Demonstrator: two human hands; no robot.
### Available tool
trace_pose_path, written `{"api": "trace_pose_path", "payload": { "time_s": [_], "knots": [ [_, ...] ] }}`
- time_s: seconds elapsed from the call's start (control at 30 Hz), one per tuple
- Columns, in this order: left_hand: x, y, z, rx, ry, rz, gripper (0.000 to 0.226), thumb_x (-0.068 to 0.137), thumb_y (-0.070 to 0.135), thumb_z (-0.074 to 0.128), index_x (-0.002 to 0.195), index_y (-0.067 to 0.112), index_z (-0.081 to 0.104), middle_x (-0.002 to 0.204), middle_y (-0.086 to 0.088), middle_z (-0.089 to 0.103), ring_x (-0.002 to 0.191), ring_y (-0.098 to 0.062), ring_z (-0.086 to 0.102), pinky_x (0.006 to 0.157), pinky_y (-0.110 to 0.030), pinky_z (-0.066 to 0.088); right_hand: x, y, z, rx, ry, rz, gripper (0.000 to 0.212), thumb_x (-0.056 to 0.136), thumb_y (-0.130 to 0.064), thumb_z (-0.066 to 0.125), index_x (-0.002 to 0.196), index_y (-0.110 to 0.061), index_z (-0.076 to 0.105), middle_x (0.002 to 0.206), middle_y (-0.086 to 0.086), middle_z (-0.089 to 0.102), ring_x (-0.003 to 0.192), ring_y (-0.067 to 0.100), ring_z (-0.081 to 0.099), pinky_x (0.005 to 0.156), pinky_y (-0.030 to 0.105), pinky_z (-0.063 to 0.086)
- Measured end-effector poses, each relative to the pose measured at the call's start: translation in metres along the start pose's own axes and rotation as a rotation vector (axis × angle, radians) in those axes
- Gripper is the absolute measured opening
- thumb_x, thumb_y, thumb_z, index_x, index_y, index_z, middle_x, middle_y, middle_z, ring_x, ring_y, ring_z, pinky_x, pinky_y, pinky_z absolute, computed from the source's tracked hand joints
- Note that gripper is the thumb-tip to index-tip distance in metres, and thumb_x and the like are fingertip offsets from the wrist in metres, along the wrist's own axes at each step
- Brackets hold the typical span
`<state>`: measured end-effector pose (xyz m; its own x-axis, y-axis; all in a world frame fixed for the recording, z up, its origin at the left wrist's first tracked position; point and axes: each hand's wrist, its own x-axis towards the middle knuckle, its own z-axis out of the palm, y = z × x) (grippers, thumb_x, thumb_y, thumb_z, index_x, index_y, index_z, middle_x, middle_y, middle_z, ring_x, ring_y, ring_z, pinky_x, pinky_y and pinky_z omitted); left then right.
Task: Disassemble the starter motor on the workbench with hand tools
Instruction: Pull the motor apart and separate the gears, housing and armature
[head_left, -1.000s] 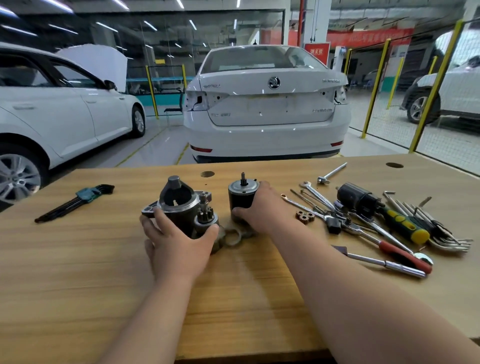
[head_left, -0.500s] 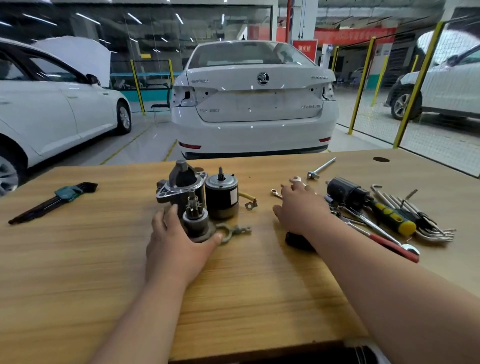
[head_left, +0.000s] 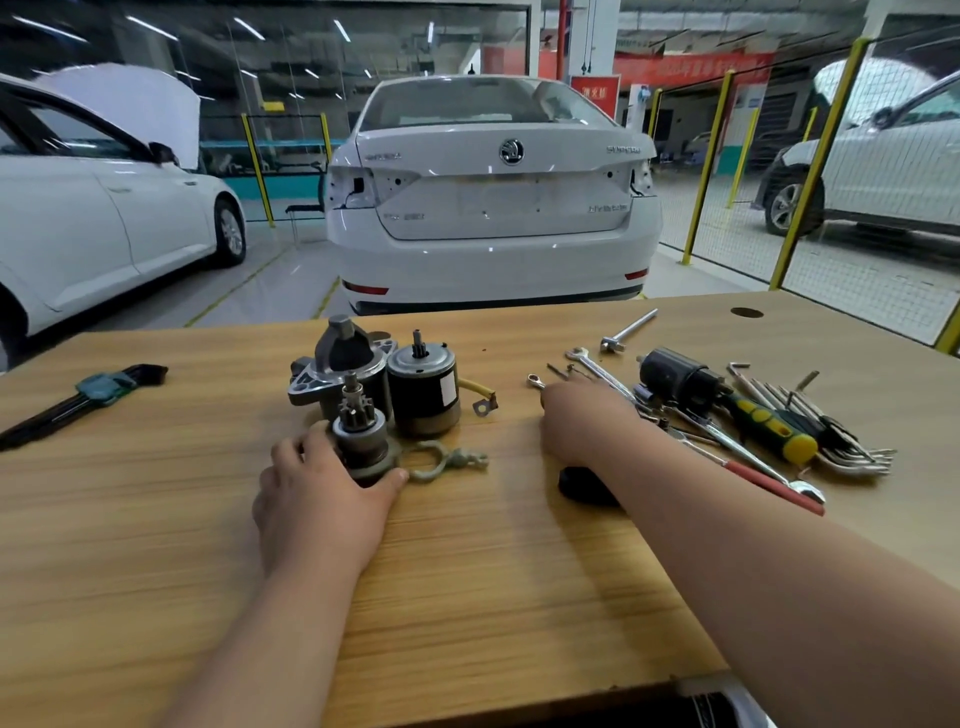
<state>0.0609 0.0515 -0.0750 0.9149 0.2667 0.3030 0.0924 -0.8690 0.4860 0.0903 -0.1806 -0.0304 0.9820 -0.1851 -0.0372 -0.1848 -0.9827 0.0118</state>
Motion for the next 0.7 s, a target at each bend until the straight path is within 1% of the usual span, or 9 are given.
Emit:
{"api": "trace_pose_path", "payload": {
  "time_s": [0.07,0.17,0.23,0.3,0.37,0.47,0.57,0.63,0.7],
  "knots": [
    [0.0,0.0,0.001,0.015,0.01,-0.01,0.09,0.07,0.062,0.07,0.14,0.02,0.033,0.139,-0.008,0.036,0.125,-0.031,0.038,0.1,-0.044,0.036,0.001,-0.008,0.0,0.037,0.015,-0.011,0.041,0.095,-0.016,0.052,0.136,-0.016,0.052,0.133,0.01,0.051,0.113,0.028,0.054,0.079,0.035,0.048],
    [0.001,0.001,0.001,0.029,0.018,-0.024,0.084,0.072,0.061,0.069,0.138,0.019,0.036,0.139,-0.009,0.034,0.124,-0.032,0.036,0.1,-0.044,0.035,0.003,-0.025,0.0,0.159,0.03,-0.068,0.038,0.096,-0.023,0.055,0.133,-0.018,0.056,0.126,0.007,0.055,0.092,0.023,0.053,0.071,0.031,0.045],
    [0.003,0.001,0.001,0.004,0.027,-0.032,0.078,0.074,0.056,0.07,0.136,0.019,0.038,0.138,-0.009,0.033,0.124,-0.032,0.036,0.1,-0.044,0.035,0.001,-0.032,-0.002,0.294,0.034,-0.183,0.043,0.097,-0.027,0.056,0.139,-0.021,0.052,0.132,0.004,0.051,0.094,0.02,0.053,0.074,0.029,0.043],
    [0.003,0.002,0.001,-0.032,0.041,-0.035,0.074,0.077,0.05,0.071,0.135,0.018,0.039,0.136,-0.01,0.034,0.123,-0.033,0.038,0.099,-0.045,0.036,-0.003,-0.024,-0.008,0.437,0.104,-0.247,0.047,0.098,-0.025,0.055,0.144,-0.023,0.046,0.14,0.003,0.048,0.106,0.023,0.055,0.082,0.03,0.043],
    [0.003,0.003,0.001,-0.094,0.048,-0.015,0.07,0.078,0.042,0.072,0.133,0.014,0.04,0.134,-0.011,0.037,0.121,-0.033,0.041,0.098,-0.045,0.037,-0.003,0.0,-0.017,0.513,0.23,-0.161,0.043,0.099,-0.022,0.054,0.142,-0.021,0.049,0.139,0.005,0.052,0.112,0.025,0.056,0.084,0.031,0.043],
    [0.001,0.0,0.0,-0.195,0.039,0.017,0.072,0.077,0.035,0.073,0.135,0.012,0.037,0.137,-0.01,0.035,0.123,-0.032,0.042,0.101,-0.042,0.037,-0.003,0.044,-0.024,0.521,0.336,0.093,0.038,0.096,-0.015,0.051,0.133,-0.017,0.057,0.13,0.009,0.06,0.098,0.023,0.052,0.079,0.03,0.039],
    [-0.001,-0.003,-0.001,-0.239,0.024,0.039,0.073,0.077,0.036,0.072,0.137,0.015,0.036,0.139,-0.005,0.031,0.122,-0.029,0.044,0.095,-0.039,0.04,-0.006,0.072,-0.019,0.459,0.301,0.25,0.039,0.092,-0.008,0.049,0.129,-0.014,0.06,0.118,0.011,0.064,0.087,0.023,0.048,0.073,0.029,0.039],
    [-0.002,-0.004,-0.001,-0.265,0.023,0.057,0.071,0.078,0.037,0.07,0.138,0.019,0.037,0.137,-0.001,0.032,0.118,-0.025,0.047,0.084,-0.032,0.038,-0.005,0.076,-0.017,0.374,0.235,0.276,0.033,0.093,-0.009,0.048,0.122,-0.013,0.063,0.107,0.01,0.062,0.085,0.025,0.053,0.071,0.031,0.042],
    [-0.004,-0.004,-0.001,-0.288,0.023,0.082,0.07,0.078,0.037,0.07,0.139,0.022,0.039,0.136,0.003,0.034,0.109,-0.019,0.049,0.08,-0.028,0.034,0.001,0.074,-0.017,0.268,0.181,0.267,0.029,0.094,-0.01,0.047,0.117,-0.012,0.064,0.103,0.01,0.063,0.087,0.027,0.057,0.071,0.033,0.046]
  ]
}}
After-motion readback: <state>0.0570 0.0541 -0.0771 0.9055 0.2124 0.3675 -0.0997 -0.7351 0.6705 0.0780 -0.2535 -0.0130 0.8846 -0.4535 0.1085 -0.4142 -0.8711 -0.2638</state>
